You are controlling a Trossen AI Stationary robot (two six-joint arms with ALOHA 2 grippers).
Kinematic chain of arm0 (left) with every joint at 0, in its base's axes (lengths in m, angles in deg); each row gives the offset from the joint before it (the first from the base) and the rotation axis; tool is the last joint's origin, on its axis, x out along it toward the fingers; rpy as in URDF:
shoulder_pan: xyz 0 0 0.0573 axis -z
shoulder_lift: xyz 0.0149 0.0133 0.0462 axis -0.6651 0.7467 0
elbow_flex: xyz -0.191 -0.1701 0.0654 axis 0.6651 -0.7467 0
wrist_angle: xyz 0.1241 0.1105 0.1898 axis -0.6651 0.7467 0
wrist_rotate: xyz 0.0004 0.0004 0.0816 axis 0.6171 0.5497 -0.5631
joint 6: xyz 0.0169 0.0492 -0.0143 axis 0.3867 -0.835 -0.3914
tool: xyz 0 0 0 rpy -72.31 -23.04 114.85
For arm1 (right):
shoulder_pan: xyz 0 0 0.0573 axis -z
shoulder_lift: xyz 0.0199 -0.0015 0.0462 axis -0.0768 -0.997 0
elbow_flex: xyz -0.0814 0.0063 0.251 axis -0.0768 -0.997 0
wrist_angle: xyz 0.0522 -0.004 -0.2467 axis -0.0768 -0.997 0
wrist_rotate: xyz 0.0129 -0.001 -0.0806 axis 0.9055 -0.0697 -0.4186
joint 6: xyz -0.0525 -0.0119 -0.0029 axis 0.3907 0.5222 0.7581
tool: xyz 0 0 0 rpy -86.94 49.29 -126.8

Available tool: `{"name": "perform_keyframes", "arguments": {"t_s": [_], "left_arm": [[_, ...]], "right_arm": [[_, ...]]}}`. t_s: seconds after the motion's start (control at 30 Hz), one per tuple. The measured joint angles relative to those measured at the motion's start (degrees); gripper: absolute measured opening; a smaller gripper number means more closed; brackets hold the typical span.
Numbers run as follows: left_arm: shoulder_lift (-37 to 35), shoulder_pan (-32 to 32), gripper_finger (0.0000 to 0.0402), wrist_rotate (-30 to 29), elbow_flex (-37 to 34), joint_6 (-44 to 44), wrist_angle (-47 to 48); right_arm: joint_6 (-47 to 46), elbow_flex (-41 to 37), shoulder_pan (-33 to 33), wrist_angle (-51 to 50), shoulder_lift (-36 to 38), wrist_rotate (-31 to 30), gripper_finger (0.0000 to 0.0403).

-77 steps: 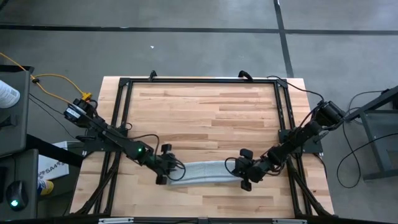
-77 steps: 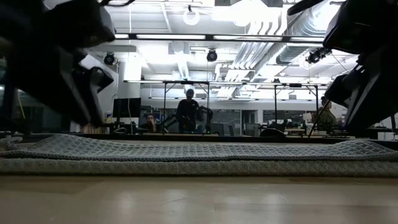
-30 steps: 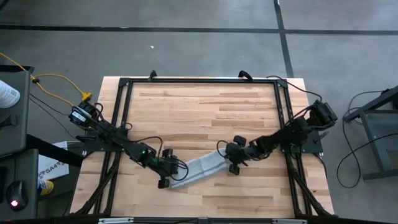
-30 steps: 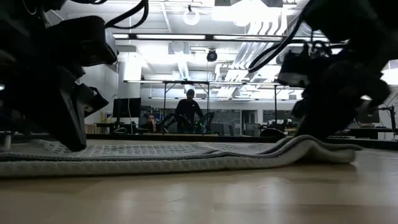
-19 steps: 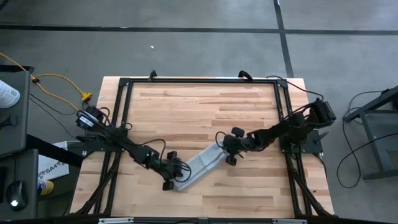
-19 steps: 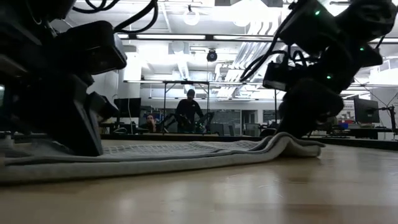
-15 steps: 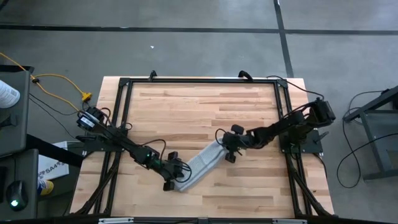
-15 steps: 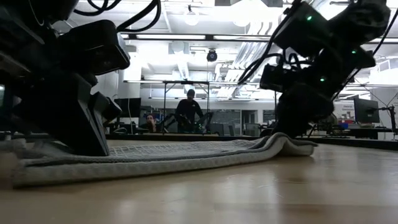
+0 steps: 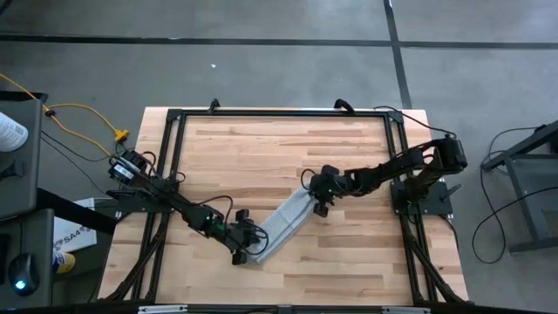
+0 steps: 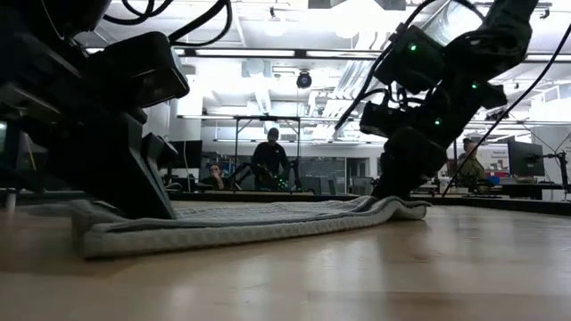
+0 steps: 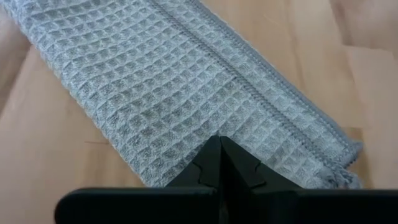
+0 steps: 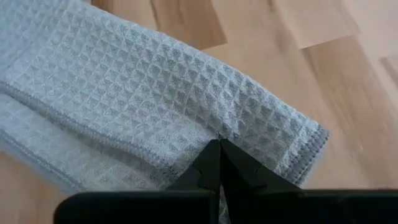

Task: Fold microfiber towels
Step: Fold the gray towel

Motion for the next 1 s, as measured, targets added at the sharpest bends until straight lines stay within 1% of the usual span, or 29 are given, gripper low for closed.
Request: {"name": "perform_keyframes", "arguments": {"t_s": [0.17, 0.23, 0.37, 0.57, 0.73, 0.9, 1.0], "left_arm": [[0.0, -2.1, 0.0, -0.2, 0.4, -0.1, 0.6], [0.4, -3.0, 0.0, 0.5, 1.5, -1.2, 1.8], [2.4, -4.7, 0.0, 2.7, 5.1, -5.4, 4.1], [7.4, -6.9, 0.0, 6.5, 11.7, -10.7, 4.6], [9.8, -7.5, 0.0, 7.9, 16.2, -14.9, 6.2], [11.0, -7.5, 0.0, 7.9, 19.9, -16.0, 10.0], [11.0, -7.4, 0.0, 7.9, 20.6, -16.5, 9.8]], "right_arm": [[2.7, 0.0, 2.7, 1.4, 0.0, 0.9, 0.0002], [3.7, -0.1, 4.1, 2.3, 0.0, 2.5, 0.0002], [5.2, -0.1, 6.4, 4.3, -0.1, 5.2, 0.0002], [7.0, 0.0, 8.6, 8.0, -0.1, 10.1, 0.0002], [7.7, 0.0, 9.2, 9.1, -0.1, 10.3, 0.0002], [7.4, 0.1, 9.2, 12.4, -0.1, 10.4, 0.0002], [6.4, 0.1, 9.0, 14.1, 0.0, 10.3, 0.0002]]}}
